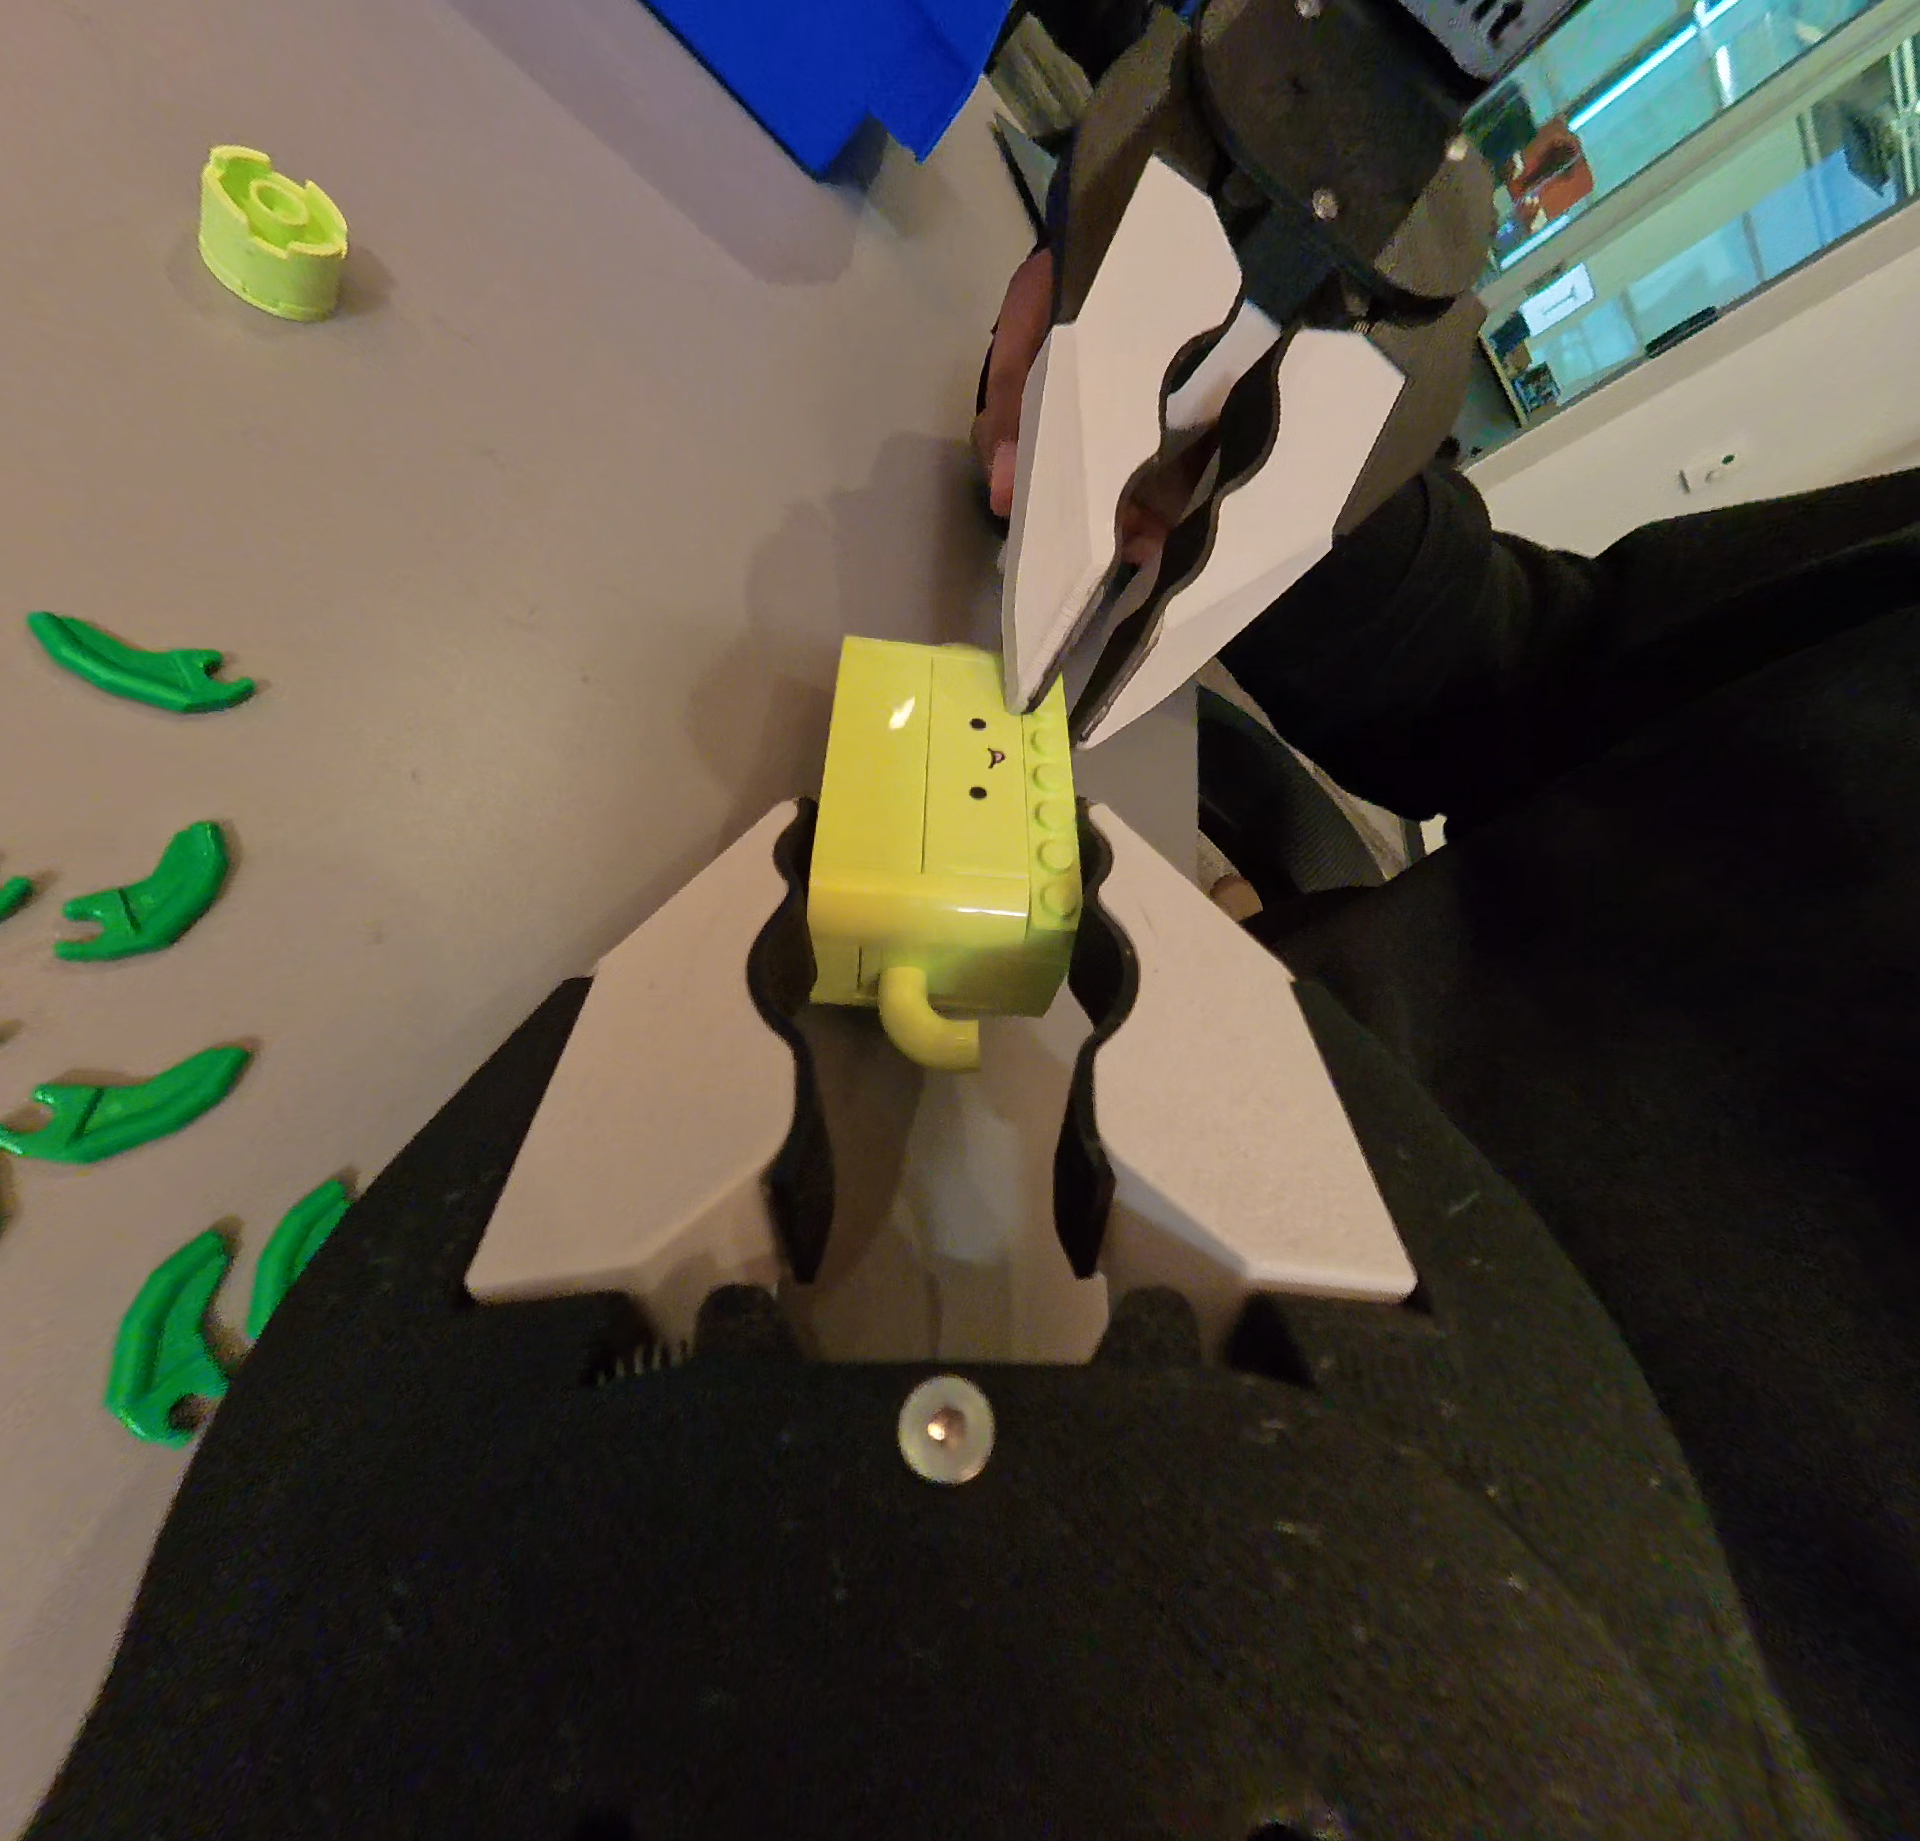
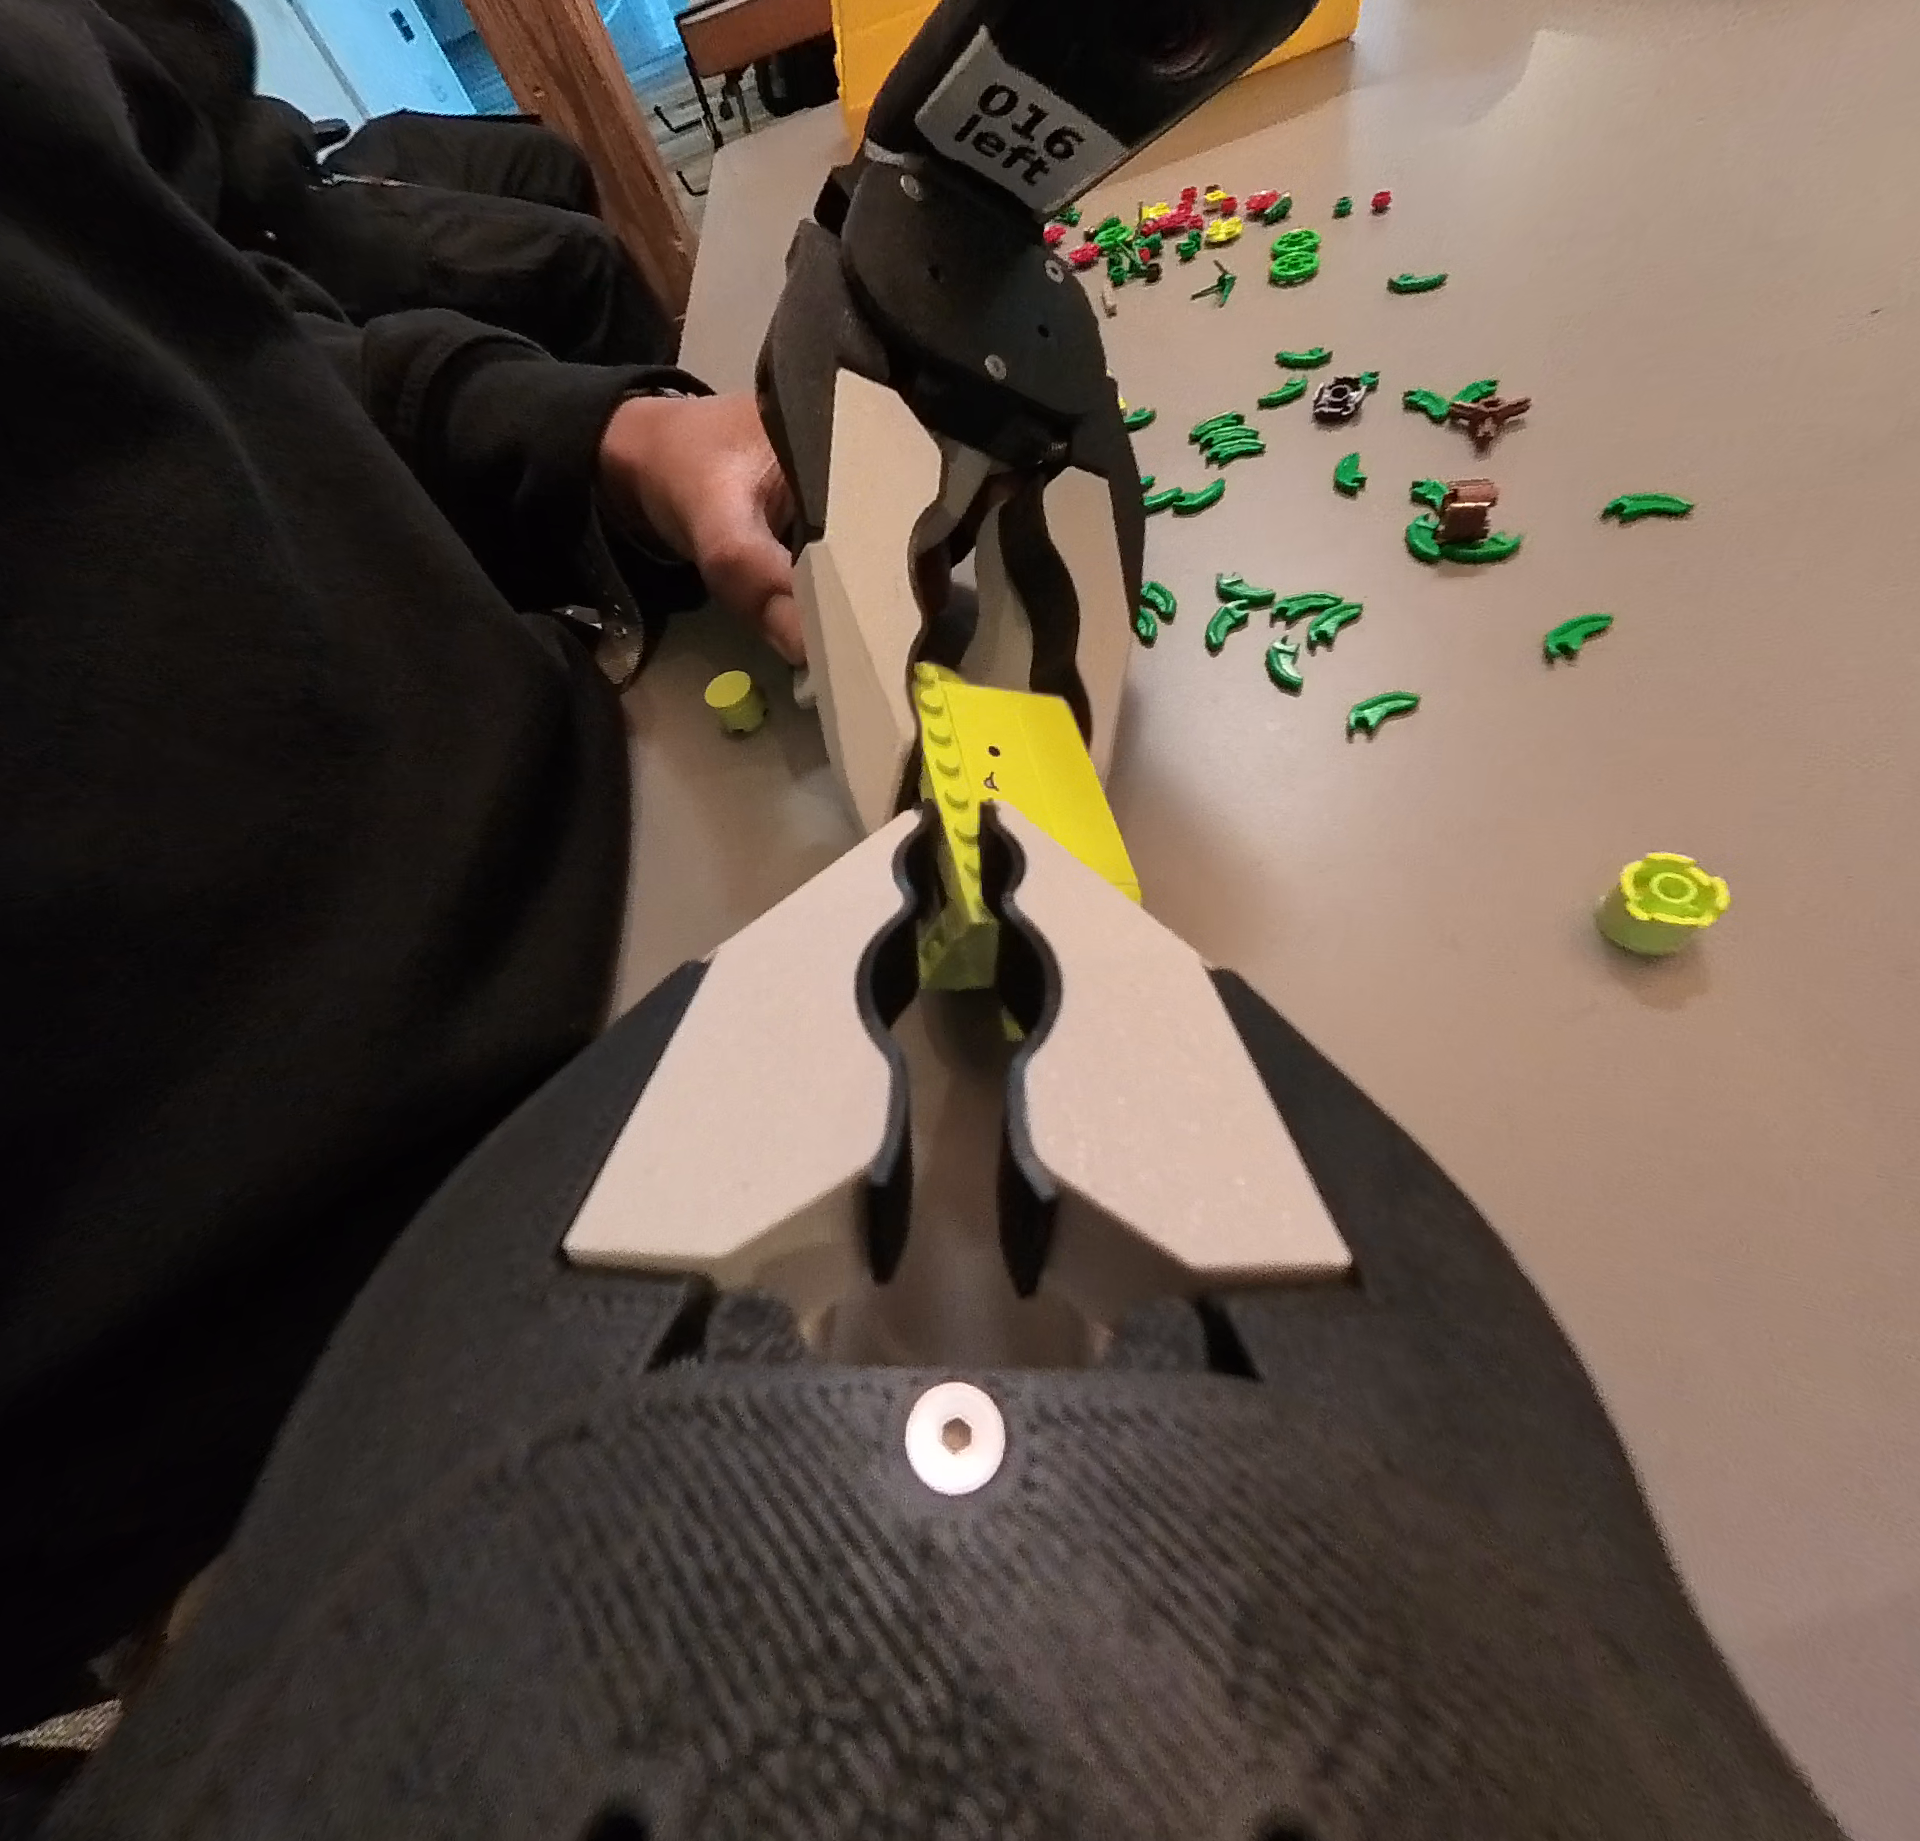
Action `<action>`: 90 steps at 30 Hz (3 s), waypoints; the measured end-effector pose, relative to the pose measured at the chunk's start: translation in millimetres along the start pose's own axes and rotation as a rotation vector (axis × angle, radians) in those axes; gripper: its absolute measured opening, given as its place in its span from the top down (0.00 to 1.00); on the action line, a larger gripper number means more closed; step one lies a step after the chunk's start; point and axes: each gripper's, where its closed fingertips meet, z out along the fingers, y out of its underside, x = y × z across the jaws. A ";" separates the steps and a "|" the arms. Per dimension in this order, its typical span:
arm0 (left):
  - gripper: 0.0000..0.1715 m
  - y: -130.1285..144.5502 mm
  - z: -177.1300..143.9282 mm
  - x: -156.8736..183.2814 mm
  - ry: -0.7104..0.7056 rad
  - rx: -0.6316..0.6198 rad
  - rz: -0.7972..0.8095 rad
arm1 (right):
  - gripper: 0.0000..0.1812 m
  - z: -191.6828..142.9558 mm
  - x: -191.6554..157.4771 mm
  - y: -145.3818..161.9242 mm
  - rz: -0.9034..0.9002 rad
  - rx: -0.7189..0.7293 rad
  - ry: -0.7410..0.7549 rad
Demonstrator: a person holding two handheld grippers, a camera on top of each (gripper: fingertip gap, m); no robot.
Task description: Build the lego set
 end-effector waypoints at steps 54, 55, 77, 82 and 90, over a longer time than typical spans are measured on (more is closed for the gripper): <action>0.73 8.4 16.3 -3.6 -0.195 -0.116 0.247 | 0.99 -1.2 -6.4 9.4 -0.544 -0.523 0.183; 0.73 7.9 16.0 -4.2 -0.195 -0.112 0.241 | 0.99 -1.0 -5.5 8.8 -0.542 -0.517 0.194; 0.73 7.9 15.8 -8.0 -0.264 -0.106 0.274 | 0.94 -16.5 -0.1 -4.9 -0.235 -0.203 0.340; 0.73 10.8 16.6 -6.5 -0.260 -0.135 0.323 | 0.95 -11.7 -13.2 -1.5 -0.203 -0.223 0.179; 0.73 11.6 16.9 -6.2 -0.257 -0.145 0.336 | 0.97 -0.4 -9.9 13.3 -0.354 -0.447 0.092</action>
